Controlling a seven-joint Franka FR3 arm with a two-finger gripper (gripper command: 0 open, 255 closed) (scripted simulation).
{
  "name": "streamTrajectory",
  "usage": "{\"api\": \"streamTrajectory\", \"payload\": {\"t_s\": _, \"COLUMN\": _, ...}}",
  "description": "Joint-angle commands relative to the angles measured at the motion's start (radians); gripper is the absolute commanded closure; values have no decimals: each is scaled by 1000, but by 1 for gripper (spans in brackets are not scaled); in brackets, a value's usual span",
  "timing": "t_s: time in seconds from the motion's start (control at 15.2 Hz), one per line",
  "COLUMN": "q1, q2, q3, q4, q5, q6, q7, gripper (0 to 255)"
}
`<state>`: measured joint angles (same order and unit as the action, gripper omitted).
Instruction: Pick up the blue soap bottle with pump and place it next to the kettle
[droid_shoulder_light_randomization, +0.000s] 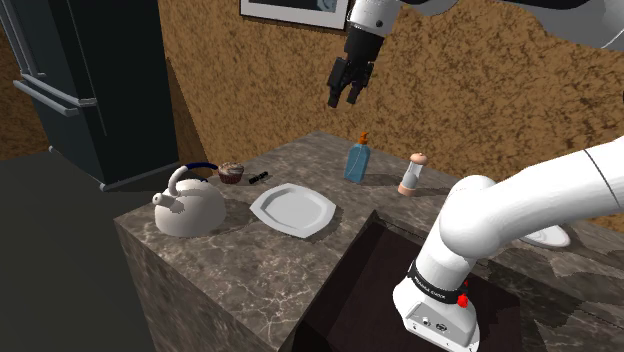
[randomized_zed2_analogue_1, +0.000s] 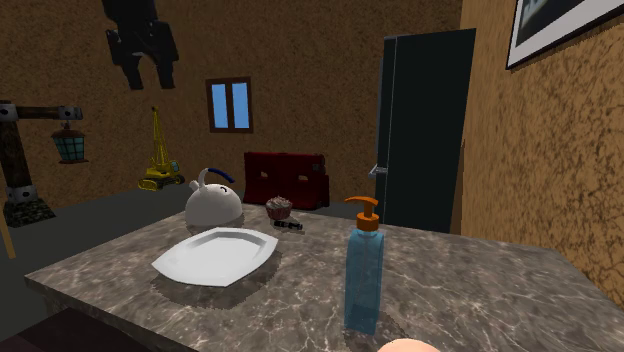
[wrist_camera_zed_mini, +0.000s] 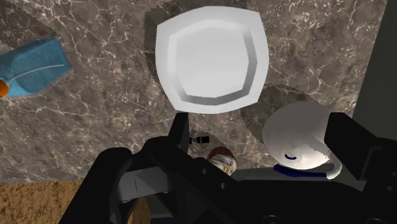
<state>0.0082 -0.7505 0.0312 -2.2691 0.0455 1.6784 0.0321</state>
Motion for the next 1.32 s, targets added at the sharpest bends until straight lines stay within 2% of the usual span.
{"api": "streamTrajectory", "payload": {"t_s": 0.0, "q1": 0, "q2": 0, "q3": 0, "q4": 0, "q5": 0, "q6": 0, "q7": 0, "gripper": 0}}
{"api": "streamTrajectory", "payload": {"t_s": 0.66, "q1": -63, "q2": 24, "q3": -216, "q4": -129, "q5": -89, "q6": 164, "q7": -234, "gripper": 0}}
{"api": "streamTrajectory", "payload": {"t_s": 1.25, "q1": -97, "q2": 167, "q3": -429, "q4": -137, "q5": -131, "q6": 326, "q7": -456, "gripper": 0}}
